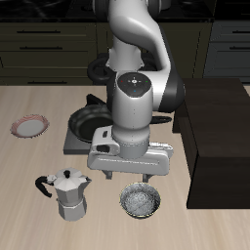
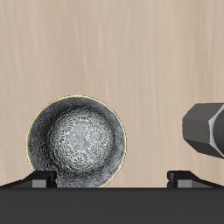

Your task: Place the bowl on the plate

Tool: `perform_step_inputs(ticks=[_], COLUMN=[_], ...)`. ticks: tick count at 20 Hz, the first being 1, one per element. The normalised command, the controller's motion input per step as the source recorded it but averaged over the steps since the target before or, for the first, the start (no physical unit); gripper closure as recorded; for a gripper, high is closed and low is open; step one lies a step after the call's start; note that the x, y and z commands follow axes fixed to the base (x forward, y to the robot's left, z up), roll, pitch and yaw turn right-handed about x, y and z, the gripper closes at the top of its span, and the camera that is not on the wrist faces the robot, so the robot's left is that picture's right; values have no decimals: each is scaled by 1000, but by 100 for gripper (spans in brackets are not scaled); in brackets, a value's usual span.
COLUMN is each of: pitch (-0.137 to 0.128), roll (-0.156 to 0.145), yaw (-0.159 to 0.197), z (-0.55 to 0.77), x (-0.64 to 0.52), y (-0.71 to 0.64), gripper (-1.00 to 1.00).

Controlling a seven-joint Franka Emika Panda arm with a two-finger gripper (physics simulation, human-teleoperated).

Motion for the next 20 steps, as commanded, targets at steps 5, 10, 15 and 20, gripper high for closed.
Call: perform_step_inputs(ticks=[5, 10, 15, 20], pitch=[15, 3, 25, 18], roll=[2, -3, -2, 4], yaw=[5, 1, -13, 3], z=[-165, -30, -182, -121], x=[-27, -4, -10, 2], y=[25, 3, 66, 21], gripper=[-100, -100, -100, -100])
